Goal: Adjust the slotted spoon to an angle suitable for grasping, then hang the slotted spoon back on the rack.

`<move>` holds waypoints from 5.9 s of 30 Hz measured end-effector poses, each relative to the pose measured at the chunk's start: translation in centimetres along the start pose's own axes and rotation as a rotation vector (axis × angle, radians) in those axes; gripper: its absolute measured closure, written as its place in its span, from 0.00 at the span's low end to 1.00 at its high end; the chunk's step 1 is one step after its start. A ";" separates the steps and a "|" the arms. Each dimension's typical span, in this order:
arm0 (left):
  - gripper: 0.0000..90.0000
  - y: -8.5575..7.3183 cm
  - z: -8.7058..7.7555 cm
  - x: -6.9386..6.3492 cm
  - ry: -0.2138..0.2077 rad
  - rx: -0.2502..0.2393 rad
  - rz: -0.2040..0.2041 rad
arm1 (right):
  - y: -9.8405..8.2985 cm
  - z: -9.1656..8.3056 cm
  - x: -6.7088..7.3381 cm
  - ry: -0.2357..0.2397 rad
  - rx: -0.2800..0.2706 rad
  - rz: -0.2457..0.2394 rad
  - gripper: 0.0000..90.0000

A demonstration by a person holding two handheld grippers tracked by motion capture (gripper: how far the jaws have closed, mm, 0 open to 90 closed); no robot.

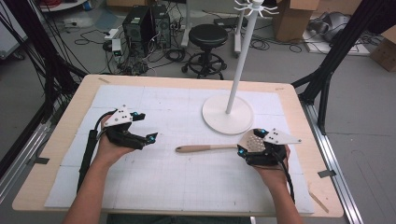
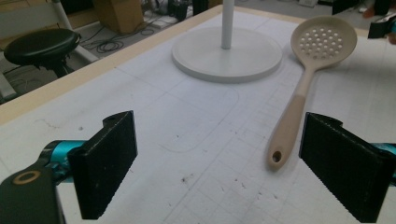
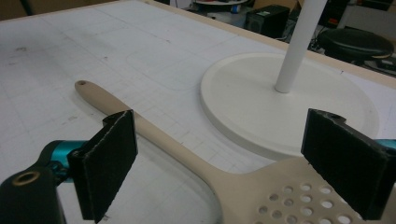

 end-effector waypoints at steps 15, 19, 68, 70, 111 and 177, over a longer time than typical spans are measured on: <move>0.11 -0.3 0.2 0.3 0.011 0.009 0.002 | 0.2 -0.1 -0.2 -0.001 -0.014 0.010 0.11; 0.09 -0.6 0.3 0.5 0.012 0.017 -0.011 | 0.1 0.2 0.0 0.005 0.001 0.002 0.11; 0.06 0.5 -1.4 0.8 0.021 -0.055 -0.001 | 1.0 10.4 5.5 0.301 0.483 -0.264 0.32; 0.06 0.5 -1.3 0.7 0.018 -0.054 0.001 | 1.0 10.4 5.5 0.300 0.494 -0.269 0.34; 0.06 0.8 -1.5 0.6 0.018 -0.069 0.010 | -0.1 10.7 6.4 0.275 0.705 -0.262 0.80; 0.06 1.1 -2.5 1.1 0.019 -0.106 -0.010 | 15.5 -0.5 0.4 0.272 0.151 -0.092 0.84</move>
Point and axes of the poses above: each handheld gripper's, and its own axes: z roughly forward along the jaws, y roughly out of its top, x roughly to its left, the point moved 7 cm from there along z, roughly forward along the jaws, and after that the axes turned 2 degrees about z, right-handed, at the moved point
